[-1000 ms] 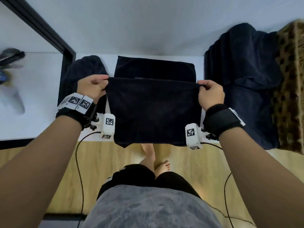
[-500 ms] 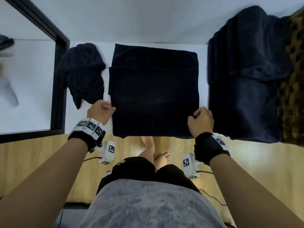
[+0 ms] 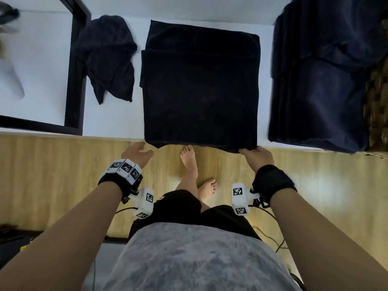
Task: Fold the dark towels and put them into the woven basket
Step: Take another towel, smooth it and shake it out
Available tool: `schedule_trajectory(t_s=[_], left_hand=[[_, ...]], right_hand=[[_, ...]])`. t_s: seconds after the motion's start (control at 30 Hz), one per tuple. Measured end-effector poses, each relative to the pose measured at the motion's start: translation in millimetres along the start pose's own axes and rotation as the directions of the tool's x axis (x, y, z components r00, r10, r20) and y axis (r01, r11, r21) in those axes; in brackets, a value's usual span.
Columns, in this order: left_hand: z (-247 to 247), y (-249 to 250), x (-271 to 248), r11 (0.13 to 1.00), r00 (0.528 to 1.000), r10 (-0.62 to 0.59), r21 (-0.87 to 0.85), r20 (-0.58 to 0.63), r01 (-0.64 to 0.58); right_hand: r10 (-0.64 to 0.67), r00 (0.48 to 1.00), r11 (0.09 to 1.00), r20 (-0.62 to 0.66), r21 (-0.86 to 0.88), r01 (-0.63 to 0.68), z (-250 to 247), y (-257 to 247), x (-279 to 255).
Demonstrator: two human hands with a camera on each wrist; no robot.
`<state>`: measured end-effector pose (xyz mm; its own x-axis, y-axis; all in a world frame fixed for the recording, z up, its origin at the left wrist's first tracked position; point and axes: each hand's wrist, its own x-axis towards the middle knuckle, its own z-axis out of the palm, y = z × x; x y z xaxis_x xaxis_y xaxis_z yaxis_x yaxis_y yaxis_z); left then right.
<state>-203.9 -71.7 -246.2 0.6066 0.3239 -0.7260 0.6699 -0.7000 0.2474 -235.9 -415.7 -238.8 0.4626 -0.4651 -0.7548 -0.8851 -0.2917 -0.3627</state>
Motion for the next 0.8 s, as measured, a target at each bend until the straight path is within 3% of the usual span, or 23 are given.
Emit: schedule_trajectory(t_s=[0.13,0.27,0.4,0.5,0.57,0.63,0.7,0.8], left_hand=[[4.0,4.9,0.3,0.958,0.997,0.034,-0.288,0.066,-0.014],[2.1,12.2,-8.0,0.928,0.996,-0.032,-0.367,0.087,0.062],[-5.9,13.3,-23.3,0.817,0.984,-0.123,-0.549,0.131,0.175],[-22.1,13.6,-39.0,0.798,0.994,-0.094,-0.593,0.06,0.111],[-36.9,16.6,-46.7,0.79,0.999,-0.005,-0.612,-0.046,-0.025],[-51.4,24.4,-50.0,0.753,0.989,0.091,-0.643,-0.113,-0.143],[-65.7,39.3,-49.5,0.656,0.989,0.118,-0.74,-0.094,-0.149],[-87.7,66.1,-40.5,0.45,0.984,0.175,-0.892,0.034,-0.049]], right_hand=[[-0.025,1.0,0.994,-0.018,0.11,0.027,-0.3,8.4,-4.0],[-0.036,0.999,0.991,-0.026,0.13,0.039,-3.6,9.3,-13.3],[-0.081,0.995,0.996,-0.056,0.025,0.082,-13.6,4.2,-26.2],[-0.147,0.982,0.988,-0.122,0.035,0.152,-25.5,-7.5,-39.9],[-0.198,0.967,0.97,-0.161,0.11,0.217,-37.1,-20.1,-48.6],[-0.236,0.964,0.925,-0.119,0.275,0.26,-48.5,-35.2,-55.5],[-0.24,0.971,0.845,-0.015,0.49,0.216,-58.4,-51.9,-60.4],[-0.273,0.956,0.721,0.104,0.68,0.132,-72.6,-81.1,-61.3]])
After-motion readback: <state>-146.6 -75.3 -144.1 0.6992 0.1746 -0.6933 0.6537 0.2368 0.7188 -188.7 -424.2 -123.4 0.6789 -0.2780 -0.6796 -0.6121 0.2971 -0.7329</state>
